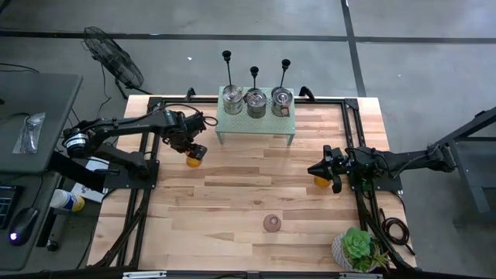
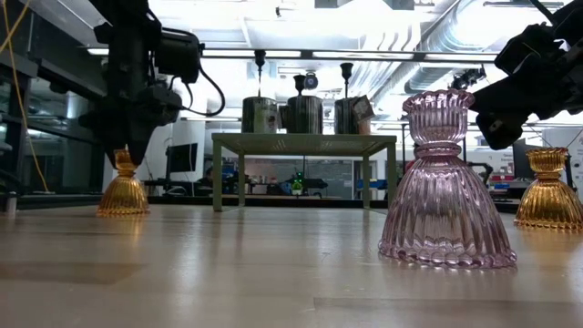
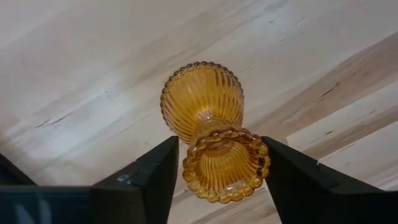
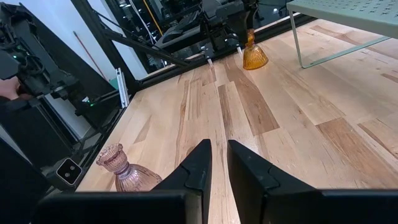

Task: Pick & Place candle stick holders
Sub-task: Put the left orange glass candle holder on the shelf

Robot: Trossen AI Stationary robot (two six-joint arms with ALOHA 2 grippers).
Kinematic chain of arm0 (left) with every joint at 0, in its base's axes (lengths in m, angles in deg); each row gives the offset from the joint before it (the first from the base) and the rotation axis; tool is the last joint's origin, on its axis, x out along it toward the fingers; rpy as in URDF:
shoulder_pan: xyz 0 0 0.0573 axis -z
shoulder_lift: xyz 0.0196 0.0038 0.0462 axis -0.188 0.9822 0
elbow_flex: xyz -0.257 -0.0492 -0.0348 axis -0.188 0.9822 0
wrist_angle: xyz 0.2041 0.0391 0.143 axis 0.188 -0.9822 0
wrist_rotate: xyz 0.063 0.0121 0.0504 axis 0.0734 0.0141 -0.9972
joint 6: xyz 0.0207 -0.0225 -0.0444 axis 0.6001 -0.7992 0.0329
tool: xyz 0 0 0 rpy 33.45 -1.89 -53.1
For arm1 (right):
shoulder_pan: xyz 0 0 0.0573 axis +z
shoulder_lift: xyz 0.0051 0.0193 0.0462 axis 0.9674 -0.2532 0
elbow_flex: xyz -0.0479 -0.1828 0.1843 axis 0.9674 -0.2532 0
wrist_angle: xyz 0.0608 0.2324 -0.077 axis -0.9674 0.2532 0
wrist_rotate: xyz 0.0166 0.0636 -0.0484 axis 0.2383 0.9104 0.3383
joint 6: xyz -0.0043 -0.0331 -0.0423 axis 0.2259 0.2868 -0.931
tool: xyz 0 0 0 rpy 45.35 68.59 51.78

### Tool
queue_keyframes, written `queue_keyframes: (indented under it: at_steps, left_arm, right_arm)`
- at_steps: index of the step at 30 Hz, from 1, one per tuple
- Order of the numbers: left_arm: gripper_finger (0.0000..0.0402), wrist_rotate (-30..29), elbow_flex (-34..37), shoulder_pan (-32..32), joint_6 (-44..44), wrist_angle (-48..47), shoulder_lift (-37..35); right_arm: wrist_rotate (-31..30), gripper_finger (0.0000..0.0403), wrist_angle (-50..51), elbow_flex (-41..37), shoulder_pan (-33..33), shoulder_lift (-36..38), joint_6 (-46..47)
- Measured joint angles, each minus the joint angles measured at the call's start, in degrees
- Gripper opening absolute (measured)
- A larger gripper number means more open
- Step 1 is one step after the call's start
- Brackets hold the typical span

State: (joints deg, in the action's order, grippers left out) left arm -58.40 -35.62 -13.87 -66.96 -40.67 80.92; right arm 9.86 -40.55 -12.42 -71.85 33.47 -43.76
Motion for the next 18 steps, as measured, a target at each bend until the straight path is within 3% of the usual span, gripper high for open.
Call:
queue_keyframes:
  at_steps: [6, 18]
  left_arm:
    - [0.0174, 0.2, 0.0, 0.0, 0.0, 0.0, 0.0]
    - [0.0171, 2.3, 0.0, 0.0, 0.0, -2.1, 0.0]
  right_arm:
    - [0.0, 0.0044, 0.0, 0.0, 0.0, 0.0, 0.0]
    - [0.0, 0.0044, 0.0, 0.0, 0.0, 0.0, 0.0]
